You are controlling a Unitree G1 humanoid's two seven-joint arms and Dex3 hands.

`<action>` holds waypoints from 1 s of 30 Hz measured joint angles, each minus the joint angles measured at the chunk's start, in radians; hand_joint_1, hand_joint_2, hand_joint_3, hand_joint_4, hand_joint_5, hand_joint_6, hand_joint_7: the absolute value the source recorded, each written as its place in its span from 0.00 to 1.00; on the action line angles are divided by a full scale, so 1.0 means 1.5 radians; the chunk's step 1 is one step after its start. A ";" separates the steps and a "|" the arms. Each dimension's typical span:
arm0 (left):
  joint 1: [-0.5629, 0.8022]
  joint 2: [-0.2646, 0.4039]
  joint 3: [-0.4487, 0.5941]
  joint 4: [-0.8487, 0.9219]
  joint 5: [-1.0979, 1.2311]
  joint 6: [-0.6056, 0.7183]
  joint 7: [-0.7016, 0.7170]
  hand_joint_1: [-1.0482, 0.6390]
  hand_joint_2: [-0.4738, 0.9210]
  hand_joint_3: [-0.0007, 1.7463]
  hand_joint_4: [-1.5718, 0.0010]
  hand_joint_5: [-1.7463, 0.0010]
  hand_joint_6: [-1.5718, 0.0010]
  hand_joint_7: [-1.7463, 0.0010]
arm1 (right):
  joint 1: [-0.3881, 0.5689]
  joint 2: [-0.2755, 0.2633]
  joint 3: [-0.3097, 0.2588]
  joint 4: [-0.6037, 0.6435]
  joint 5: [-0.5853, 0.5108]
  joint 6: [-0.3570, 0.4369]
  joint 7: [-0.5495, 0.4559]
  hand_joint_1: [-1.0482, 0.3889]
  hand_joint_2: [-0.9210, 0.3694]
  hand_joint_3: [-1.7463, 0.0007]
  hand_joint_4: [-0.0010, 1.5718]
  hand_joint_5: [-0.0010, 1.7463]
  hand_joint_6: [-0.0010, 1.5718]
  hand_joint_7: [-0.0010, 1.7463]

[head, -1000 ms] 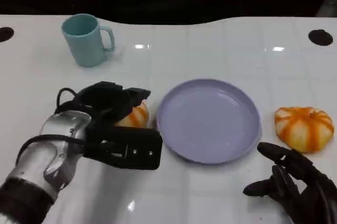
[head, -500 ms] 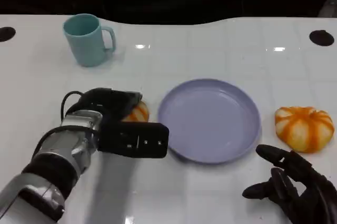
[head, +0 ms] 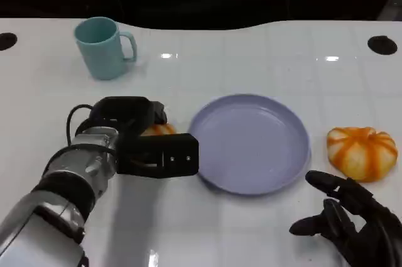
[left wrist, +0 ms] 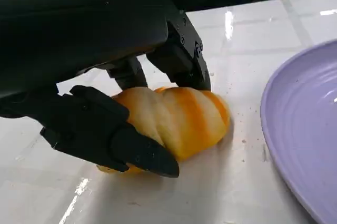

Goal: Grasp the bread from the table and place it into the plate.

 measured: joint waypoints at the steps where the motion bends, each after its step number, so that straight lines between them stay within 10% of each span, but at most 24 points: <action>1: -0.001 0.000 0.000 0.002 -0.002 -0.001 0.002 0.46 1.00 0.00 0.58 0.05 0.49 0.41 | 0.000 0.000 0.000 0.000 0.000 0.000 0.000 0.20 0.00 0.81 0.51 0.60 0.56 0.33; 8: -0.006 0.000 -0.004 0.007 -0.004 -0.003 0.004 0.46 1.00 0.00 0.58 0.05 0.49 0.40 | 0.000 0.000 0.000 0.000 0.000 0.000 0.000 0.20 0.00 0.81 0.51 0.61 0.56 0.33; 10: -0.002 0.000 0.014 0.004 -0.023 -0.016 0.016 0.53 0.88 0.39 0.50 0.01 0.59 0.07 | 0.000 0.000 0.000 0.000 -0.001 -0.001 0.000 0.20 0.00 0.81 0.51 0.61 0.55 0.34; 12: 0.019 0.006 0.063 -0.012 -0.076 -0.059 0.050 0.55 0.84 0.46 0.49 0.00 0.60 0.02 | 0.000 0.000 -0.001 0.000 -0.004 -0.003 -0.001 0.20 0.00 0.81 0.51 0.61 0.55 0.34; 20: 0.039 0.019 0.139 -0.043 -0.160 -0.110 0.074 0.54 0.74 0.65 0.46 0.00 0.56 0.00 | -0.002 -0.001 -0.002 0.004 -0.004 -0.009 0.000 0.20 0.00 0.81 0.50 0.62 0.55 0.34; 28: 0.039 0.018 0.160 -0.075 -0.188 -0.119 0.062 0.47 0.76 0.59 0.49 0.00 0.58 0.00 | -0.003 -0.002 -0.003 0.009 0.001 -0.009 0.002 0.20 0.00 0.81 0.50 0.62 0.55 0.35; 30: 0.039 0.014 0.159 -0.099 -0.189 -0.123 0.047 0.57 0.64 0.73 0.45 0.00 0.55 0.00 | -0.002 -0.003 -0.004 0.010 0.001 -0.009 0.001 0.19 0.00 0.81 0.50 0.62 0.55 0.35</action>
